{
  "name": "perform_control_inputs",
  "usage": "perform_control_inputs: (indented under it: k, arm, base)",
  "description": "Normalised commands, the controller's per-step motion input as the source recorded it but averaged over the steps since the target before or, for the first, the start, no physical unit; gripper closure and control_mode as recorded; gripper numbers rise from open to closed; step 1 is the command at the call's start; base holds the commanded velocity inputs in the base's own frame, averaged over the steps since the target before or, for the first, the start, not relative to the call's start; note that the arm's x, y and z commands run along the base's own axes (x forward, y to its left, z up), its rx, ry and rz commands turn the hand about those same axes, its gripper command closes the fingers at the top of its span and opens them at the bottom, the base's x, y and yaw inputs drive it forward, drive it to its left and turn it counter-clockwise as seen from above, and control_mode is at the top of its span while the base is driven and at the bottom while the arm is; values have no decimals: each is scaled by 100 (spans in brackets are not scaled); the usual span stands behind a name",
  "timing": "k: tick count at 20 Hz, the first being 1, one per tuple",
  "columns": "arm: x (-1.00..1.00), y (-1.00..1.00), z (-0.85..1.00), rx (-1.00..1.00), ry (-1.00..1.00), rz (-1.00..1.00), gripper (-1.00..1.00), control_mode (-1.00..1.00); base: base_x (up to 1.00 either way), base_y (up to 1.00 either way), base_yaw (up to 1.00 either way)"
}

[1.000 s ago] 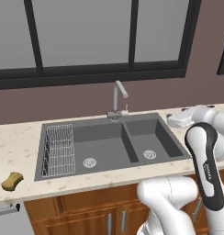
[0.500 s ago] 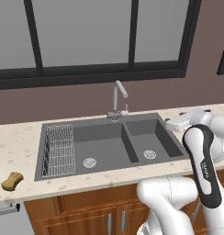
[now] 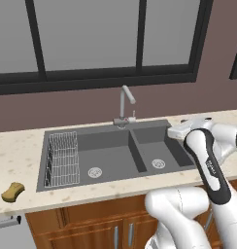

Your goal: Soak the sponge with water for a few seconds and then drop it inside the sink.

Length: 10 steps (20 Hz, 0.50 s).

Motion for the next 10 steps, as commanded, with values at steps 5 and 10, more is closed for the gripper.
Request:
perform_control_inputs:
  k: [5, 10]
  arm:
    - [34, 8, -17, 0, 0, 8, -100, -100]
    - [30, 1, -1, 0, -5, 11, -100, -100]
  base:
    - [0, 0, 0]
    - [0, 0, 0]
